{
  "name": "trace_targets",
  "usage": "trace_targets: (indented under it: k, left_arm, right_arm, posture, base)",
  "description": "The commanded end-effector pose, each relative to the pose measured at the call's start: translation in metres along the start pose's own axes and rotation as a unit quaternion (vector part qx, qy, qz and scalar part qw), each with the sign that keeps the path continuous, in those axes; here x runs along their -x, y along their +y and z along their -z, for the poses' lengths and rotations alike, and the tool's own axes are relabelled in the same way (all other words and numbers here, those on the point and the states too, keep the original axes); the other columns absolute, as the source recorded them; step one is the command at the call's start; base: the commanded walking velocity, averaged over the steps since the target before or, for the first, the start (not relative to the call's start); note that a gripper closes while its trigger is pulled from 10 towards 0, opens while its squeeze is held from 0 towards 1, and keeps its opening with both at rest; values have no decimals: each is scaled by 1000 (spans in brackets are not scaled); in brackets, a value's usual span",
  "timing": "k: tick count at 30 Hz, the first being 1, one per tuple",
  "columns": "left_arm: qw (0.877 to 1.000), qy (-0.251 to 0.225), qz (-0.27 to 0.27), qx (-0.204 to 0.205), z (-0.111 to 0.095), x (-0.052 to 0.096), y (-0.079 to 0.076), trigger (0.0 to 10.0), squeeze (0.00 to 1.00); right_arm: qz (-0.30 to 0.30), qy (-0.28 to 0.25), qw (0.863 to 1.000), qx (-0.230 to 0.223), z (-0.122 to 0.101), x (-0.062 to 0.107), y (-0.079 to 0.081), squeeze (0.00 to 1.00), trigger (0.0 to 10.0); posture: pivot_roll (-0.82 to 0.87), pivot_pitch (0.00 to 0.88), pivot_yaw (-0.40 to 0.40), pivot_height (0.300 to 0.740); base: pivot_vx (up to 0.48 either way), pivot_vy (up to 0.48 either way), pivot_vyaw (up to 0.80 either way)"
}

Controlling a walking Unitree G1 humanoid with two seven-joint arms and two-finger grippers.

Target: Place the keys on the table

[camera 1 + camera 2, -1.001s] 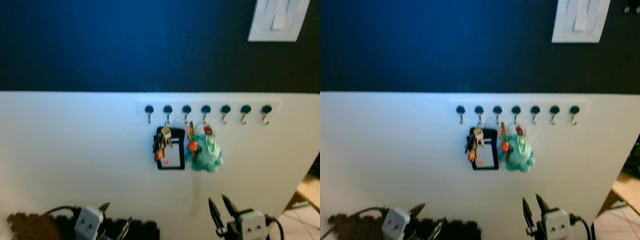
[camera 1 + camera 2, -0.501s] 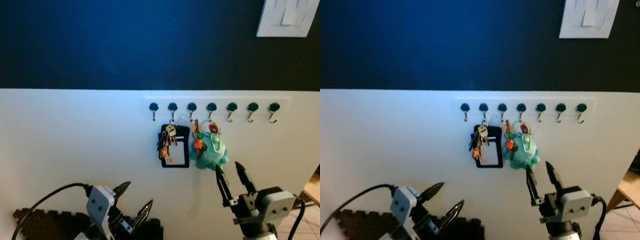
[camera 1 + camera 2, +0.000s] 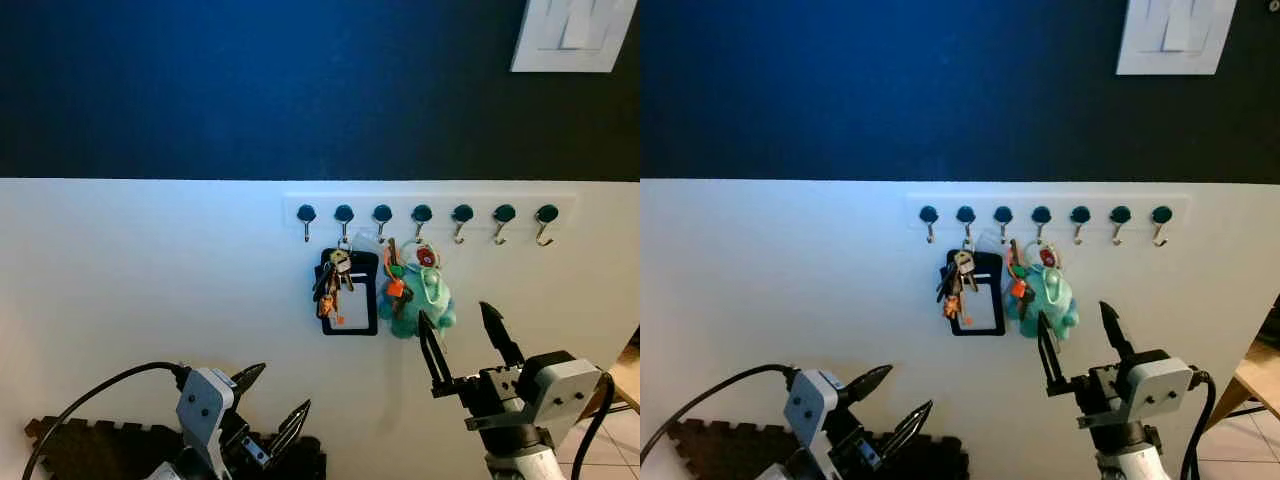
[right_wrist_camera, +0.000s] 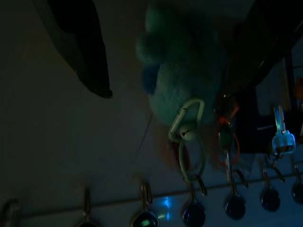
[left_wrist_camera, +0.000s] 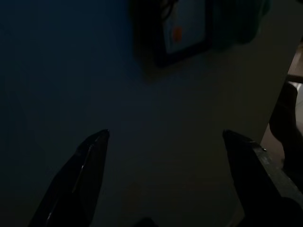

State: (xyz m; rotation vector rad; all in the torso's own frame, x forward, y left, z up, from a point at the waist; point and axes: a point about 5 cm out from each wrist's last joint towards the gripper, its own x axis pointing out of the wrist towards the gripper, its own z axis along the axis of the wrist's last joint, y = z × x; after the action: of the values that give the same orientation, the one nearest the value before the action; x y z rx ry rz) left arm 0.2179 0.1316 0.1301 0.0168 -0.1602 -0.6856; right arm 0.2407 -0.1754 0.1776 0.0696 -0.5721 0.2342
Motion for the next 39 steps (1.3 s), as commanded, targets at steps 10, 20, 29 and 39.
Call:
trace_targets:
  k: [10,20,29,39]
  left_arm:
    - [999,26,29,-6,3,1,-5,10000,0]
    - [997,-32,65,6,-29,-19,-13,10000,0]
    - [993,-77,91,1,-55,-35,-19,10000,0]
    - [992,-65,107,2,-54,-36,-25,10000,0]
  right_arm:
    - [-20,24,999,-22,4,-7,-3,0,10000]
    - [-31,48,998,-40,9,-7,-4,0,10000]
    - [-32,53,997,-52,11,-6,-4,0,8078]
    - [-31,54,996,-60,12,-8,-3,0,0]
  posture:
    - [70,19,25,740]
    - [73,22,23,740]
    - [75,21,24,740]
    - [81,19,21,740]
  base:
    - [0,0,0]
    - [0,0,0]
    - [0,0,0]
    - [0,0,0]
